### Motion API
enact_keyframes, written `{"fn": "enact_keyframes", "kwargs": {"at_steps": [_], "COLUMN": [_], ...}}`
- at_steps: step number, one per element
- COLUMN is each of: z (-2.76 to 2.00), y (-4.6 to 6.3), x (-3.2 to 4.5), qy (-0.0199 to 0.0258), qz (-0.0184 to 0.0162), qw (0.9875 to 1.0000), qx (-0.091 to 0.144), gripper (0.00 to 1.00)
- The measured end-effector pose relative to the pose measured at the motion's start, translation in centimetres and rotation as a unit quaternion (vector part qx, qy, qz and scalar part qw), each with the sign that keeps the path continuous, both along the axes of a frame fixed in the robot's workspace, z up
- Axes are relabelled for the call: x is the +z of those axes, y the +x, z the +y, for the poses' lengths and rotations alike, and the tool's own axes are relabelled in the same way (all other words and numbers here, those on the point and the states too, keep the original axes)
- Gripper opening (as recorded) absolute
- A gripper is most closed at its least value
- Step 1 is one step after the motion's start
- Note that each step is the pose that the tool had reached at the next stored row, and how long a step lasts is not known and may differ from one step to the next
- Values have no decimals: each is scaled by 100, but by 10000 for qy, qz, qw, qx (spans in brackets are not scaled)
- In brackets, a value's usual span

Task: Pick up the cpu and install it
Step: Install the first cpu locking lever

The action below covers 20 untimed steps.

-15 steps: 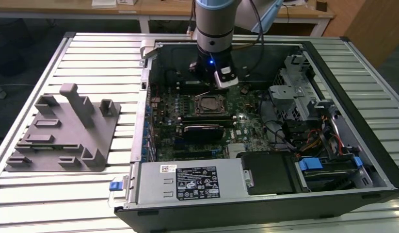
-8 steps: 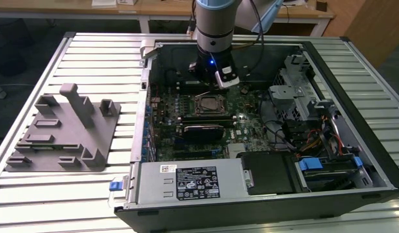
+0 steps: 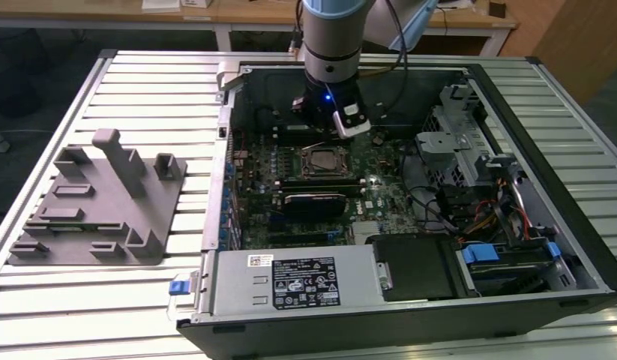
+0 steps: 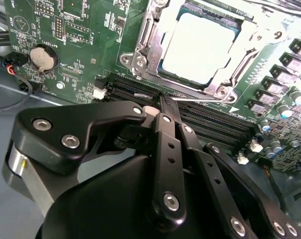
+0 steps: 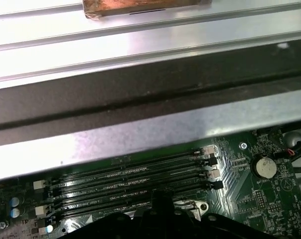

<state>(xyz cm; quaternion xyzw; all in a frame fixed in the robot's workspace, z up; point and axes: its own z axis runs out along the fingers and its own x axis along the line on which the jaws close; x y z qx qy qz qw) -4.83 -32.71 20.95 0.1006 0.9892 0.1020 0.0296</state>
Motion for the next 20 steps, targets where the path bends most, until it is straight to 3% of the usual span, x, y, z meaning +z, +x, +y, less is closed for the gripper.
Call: {"fn": "enact_keyframes", "kwargs": {"at_steps": [7,20], "z": [0,-6], "y": [0,23], "x": [-42,-112], "qy": [-1,-20], "qz": [-51,-98], "qw": [10000,9999], "qx": [9,35], "gripper": [11,11]}}
